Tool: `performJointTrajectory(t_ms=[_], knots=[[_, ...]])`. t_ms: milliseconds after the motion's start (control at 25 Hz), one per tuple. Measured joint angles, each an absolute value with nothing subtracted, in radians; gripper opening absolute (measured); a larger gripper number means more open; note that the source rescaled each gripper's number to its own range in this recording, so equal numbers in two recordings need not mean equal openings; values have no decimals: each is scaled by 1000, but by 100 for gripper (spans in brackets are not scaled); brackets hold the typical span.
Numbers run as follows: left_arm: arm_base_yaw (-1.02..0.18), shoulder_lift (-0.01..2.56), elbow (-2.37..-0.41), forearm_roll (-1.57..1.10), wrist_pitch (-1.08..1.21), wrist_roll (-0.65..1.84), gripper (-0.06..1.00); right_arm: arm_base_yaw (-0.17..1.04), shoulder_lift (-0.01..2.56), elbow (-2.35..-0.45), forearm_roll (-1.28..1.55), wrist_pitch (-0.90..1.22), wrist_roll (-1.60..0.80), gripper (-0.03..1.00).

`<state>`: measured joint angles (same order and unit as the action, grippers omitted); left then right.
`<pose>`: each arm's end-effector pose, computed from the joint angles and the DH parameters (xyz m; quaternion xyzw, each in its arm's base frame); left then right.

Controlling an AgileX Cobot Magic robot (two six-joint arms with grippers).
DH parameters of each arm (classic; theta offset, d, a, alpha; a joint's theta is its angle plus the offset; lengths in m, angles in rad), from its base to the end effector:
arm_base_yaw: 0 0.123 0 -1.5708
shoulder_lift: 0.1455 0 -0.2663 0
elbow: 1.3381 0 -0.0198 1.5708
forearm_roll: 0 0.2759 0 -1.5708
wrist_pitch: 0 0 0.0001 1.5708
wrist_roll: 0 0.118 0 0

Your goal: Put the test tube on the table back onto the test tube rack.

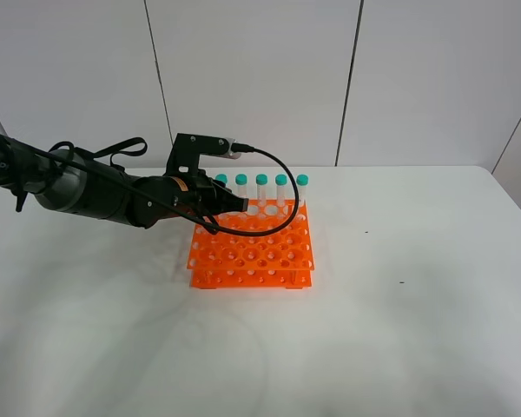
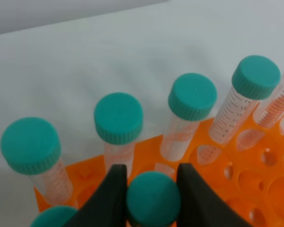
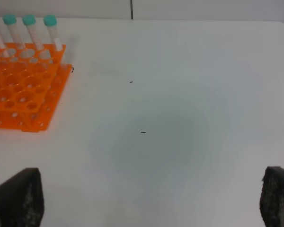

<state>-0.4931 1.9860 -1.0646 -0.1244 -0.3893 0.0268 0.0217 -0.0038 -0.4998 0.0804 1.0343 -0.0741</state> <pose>0.3971 -0.2071 0.1063 0.1578 0.8314 -0.1335 0.5158 0.0606 0.0095 0.2803 -0.0415 0.8436 0.0262 0.5347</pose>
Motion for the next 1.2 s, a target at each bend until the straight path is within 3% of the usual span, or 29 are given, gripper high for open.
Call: performJointTrajectory(t_ms=[200,240,360,440,640,1080,1160,1200], knots=[[-493,1986,-1064,-124,-390,27,1,22,-4,-500,80,1034,-74,100],[-493,1986,-1064,-124,-390,26,5,22,-4,-500,80,1034,-74,100],[-493,1986,-1064,-123,-385,8,32,22,-4,-500,80,1034,-74,100],[-493,1978,-1064,-122,-380,0,42,22,-4,-500,80,1034,-74,100],[-496,1932,-1063,-122,-357,-8,48,22,-4,-500,80,1034,-74,100],[-497,1691,-1063,-122,-215,-10,49,22,-4,-500,80,1034,-74,100],[-497,1622,-1063,-122,-160,-10,56,22,-4,-500,80,1034,-74,100],[-497,1589,-1063,-122,-117,-10,65,22,-4,-500,80,1034,-74,100]])
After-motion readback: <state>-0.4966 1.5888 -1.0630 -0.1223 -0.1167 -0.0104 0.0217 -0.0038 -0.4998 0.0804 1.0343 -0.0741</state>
